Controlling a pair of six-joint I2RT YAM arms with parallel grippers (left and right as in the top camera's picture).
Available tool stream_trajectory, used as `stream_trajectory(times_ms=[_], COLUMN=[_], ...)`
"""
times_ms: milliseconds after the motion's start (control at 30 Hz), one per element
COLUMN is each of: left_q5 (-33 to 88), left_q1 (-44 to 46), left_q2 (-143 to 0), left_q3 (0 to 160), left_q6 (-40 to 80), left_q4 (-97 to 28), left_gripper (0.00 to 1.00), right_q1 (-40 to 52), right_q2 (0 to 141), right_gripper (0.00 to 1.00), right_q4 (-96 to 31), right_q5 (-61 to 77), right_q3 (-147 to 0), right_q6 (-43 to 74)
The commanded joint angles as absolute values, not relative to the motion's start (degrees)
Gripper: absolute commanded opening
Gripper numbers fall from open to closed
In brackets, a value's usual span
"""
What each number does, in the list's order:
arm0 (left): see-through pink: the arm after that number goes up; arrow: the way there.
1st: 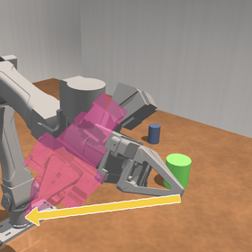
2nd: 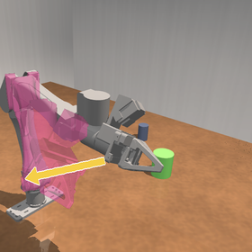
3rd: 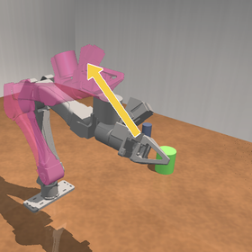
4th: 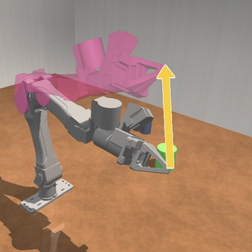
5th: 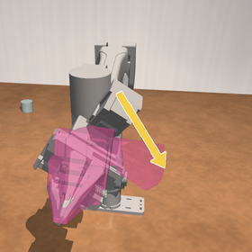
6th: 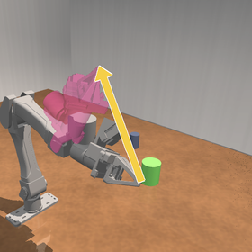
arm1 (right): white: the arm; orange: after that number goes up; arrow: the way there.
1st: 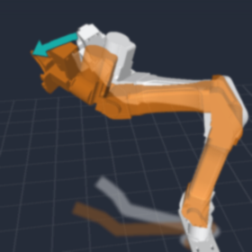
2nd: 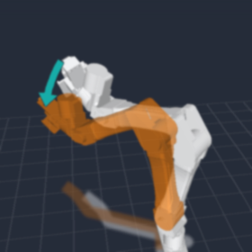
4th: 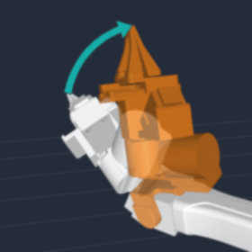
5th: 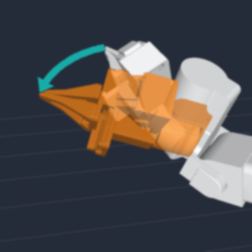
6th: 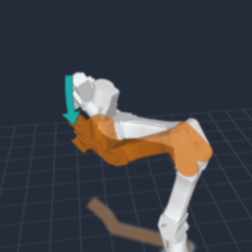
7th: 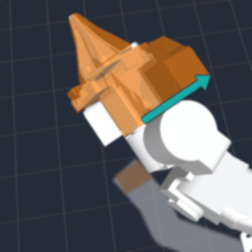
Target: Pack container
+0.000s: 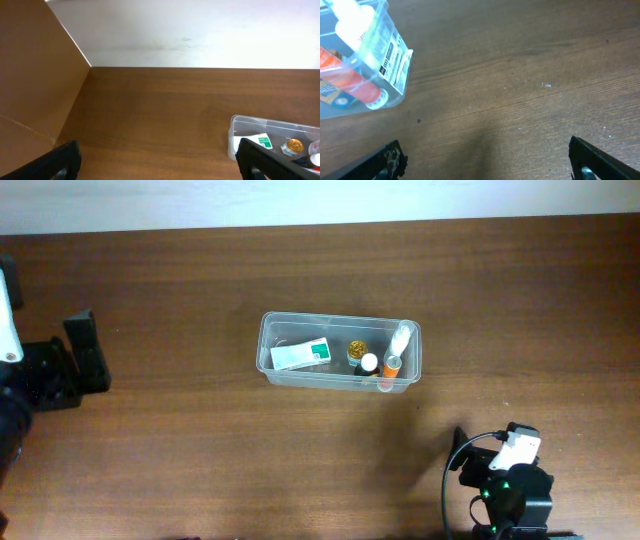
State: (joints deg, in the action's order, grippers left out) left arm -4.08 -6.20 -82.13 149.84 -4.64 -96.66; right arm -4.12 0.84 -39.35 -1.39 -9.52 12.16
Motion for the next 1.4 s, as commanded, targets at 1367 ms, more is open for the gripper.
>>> stream_trajectory(times_ms=[1367], left_q5=[6.4], left_q1=[-13.5], left_q2=[-63.2], left_q3=[102.9], left_q6=[-4.6], left_q4=[-68.7], left_gripper=[1.00], right_q1=[-3.8], right_q2=[0.3], right_gripper=[0.98], right_q4=[-39.2], right_q5=[-1.1], right_q3=[-9.1], right_q6=[11.8])
